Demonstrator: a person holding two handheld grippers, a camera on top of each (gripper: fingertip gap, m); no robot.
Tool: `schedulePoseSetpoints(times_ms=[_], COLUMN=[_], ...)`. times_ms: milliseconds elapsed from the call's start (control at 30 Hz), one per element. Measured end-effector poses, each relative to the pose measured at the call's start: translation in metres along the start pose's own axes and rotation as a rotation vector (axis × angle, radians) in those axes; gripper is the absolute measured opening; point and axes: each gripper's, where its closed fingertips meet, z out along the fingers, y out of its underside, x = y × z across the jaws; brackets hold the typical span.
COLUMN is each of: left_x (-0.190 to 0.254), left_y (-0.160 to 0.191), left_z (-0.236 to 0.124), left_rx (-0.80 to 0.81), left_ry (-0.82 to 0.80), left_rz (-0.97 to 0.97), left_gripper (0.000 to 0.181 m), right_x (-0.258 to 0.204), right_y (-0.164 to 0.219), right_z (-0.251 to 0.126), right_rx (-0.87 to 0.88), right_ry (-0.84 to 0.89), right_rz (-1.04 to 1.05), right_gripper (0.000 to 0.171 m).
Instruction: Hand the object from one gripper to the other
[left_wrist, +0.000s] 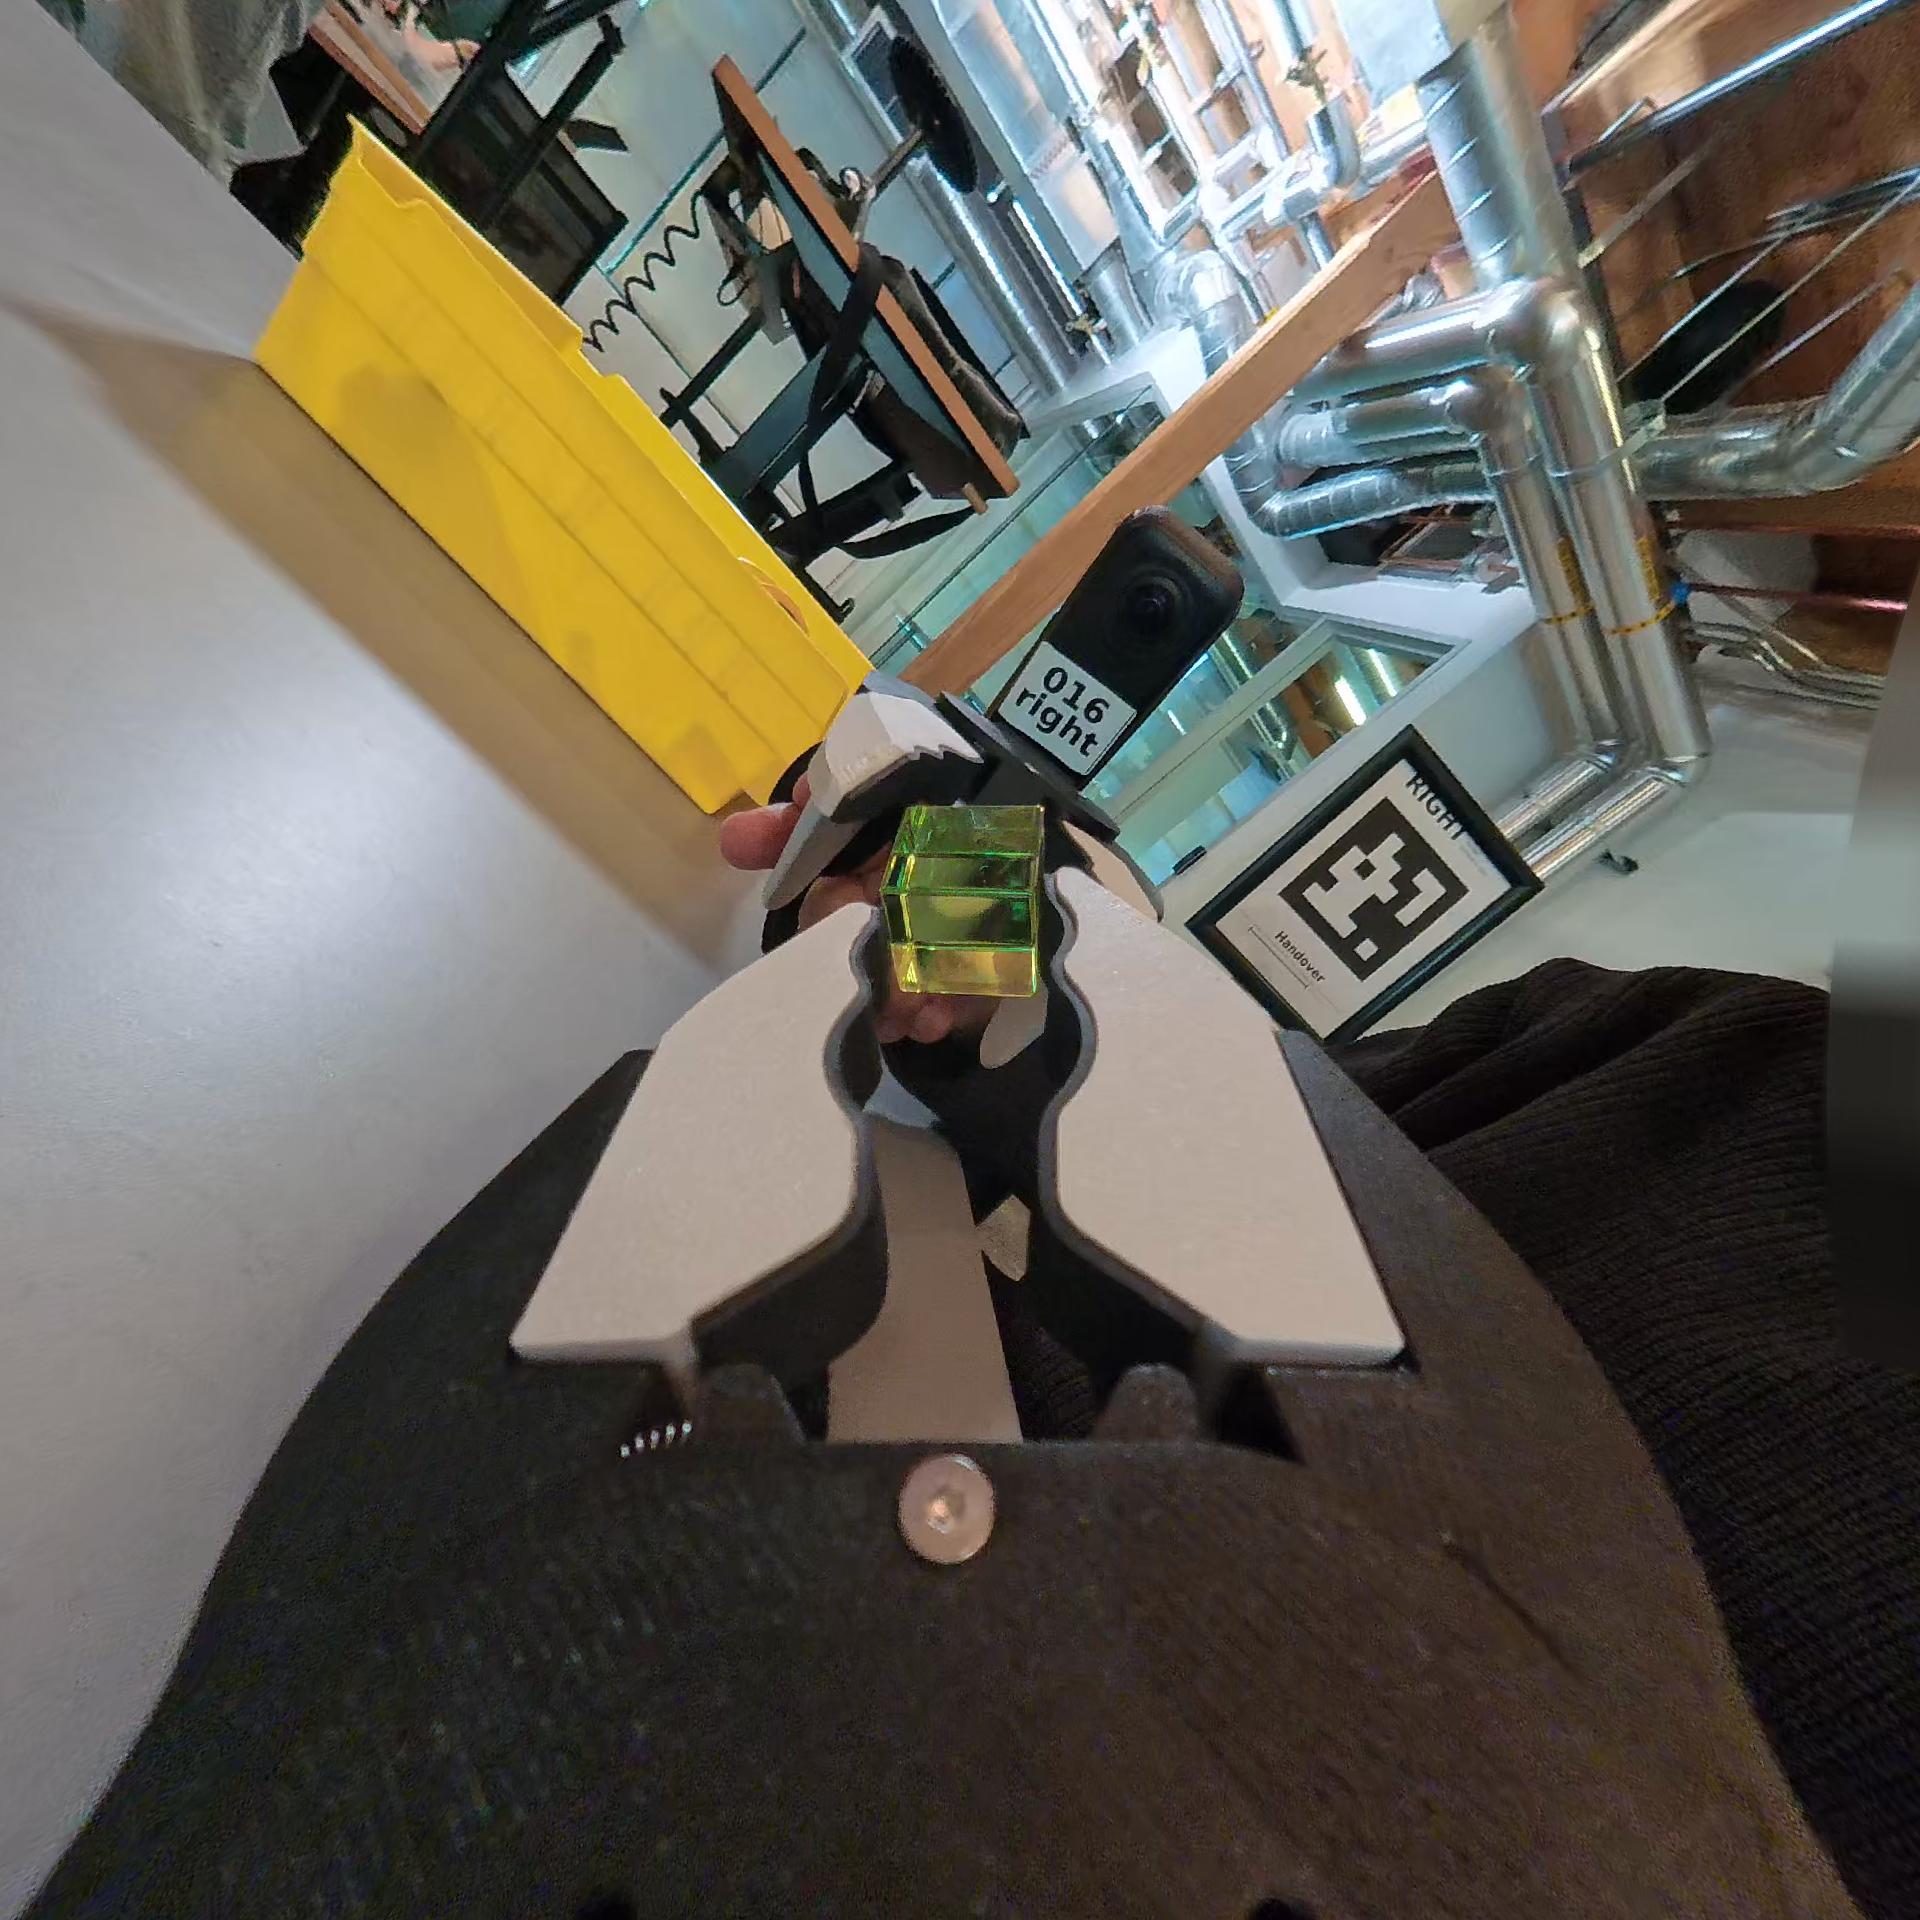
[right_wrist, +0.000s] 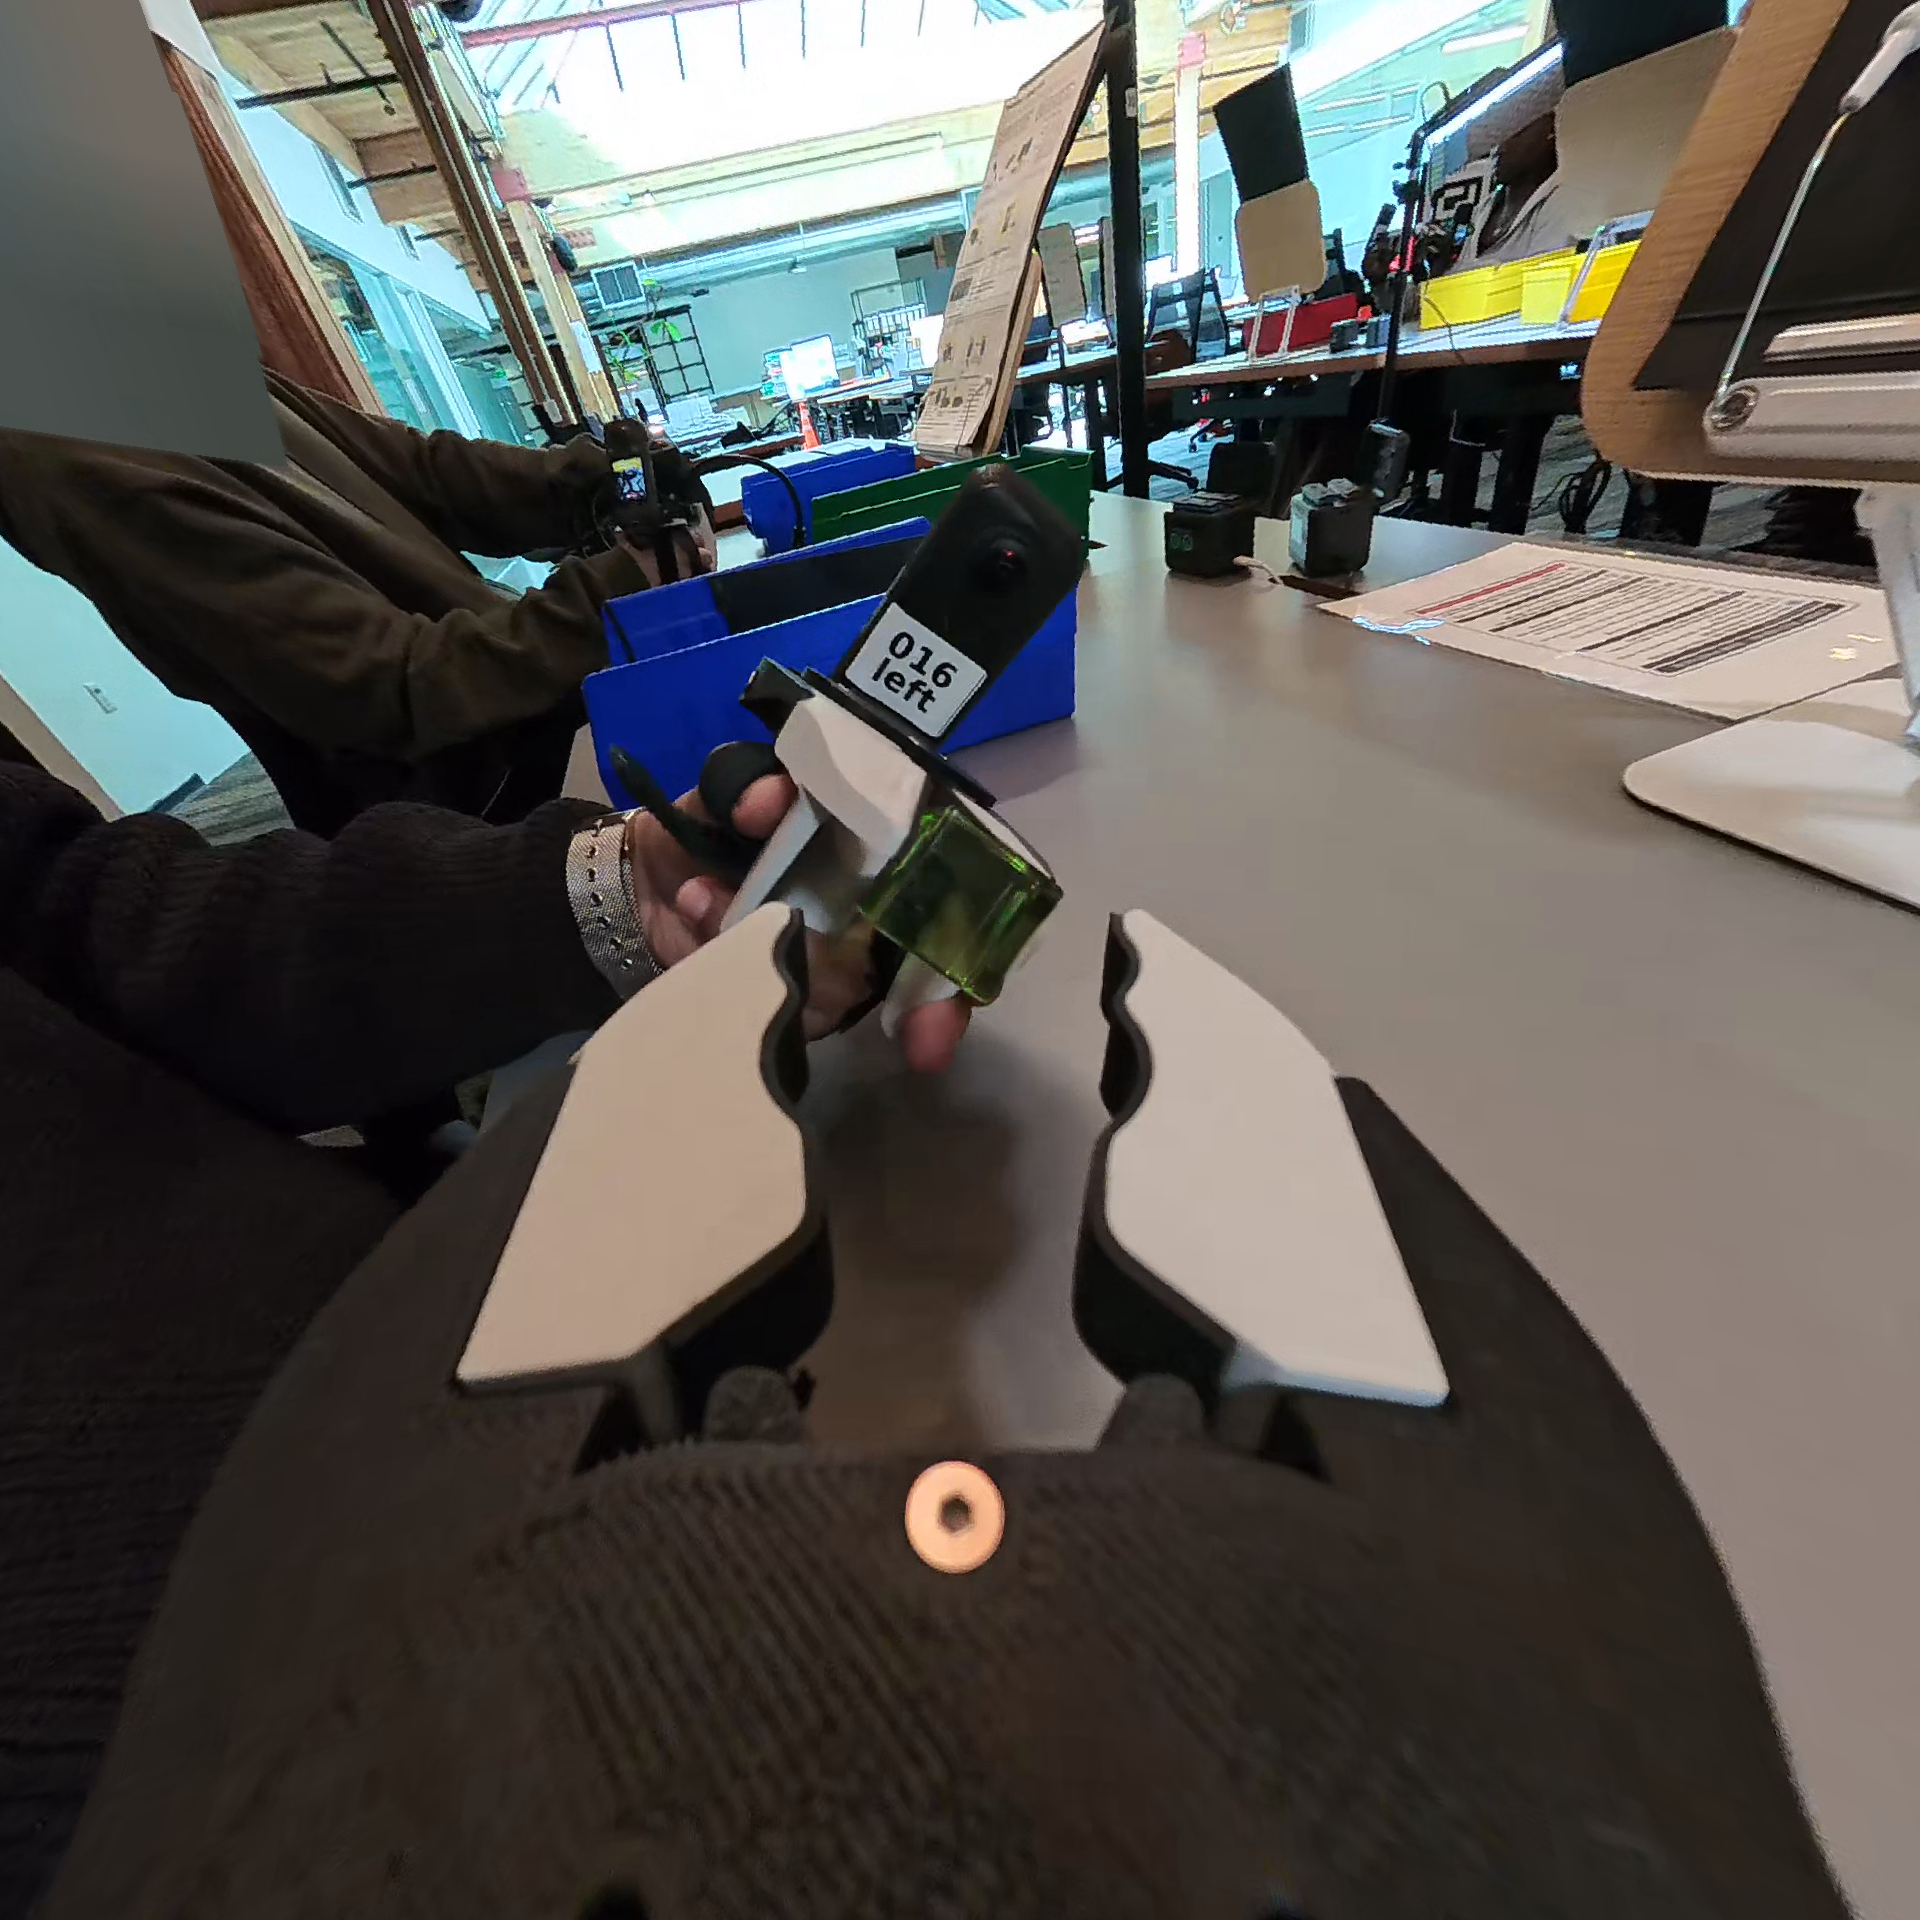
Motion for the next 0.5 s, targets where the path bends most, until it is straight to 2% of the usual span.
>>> schedulePoseSetpoints(times_ms=[500], left_x=[0.0078], left_y=[0.0001], left_z=[0.0027], left_rx=[0.01], left_ry=[0.047], left_rz=[0.013], left_gripper=[0.029], right_x=[-0.0058], right_y=[-0.0048], right_z=[-0.0007], right_rx=[0.029], right_ry=[-0.041], right_rz=[0.04], right_gripper=[0.044])
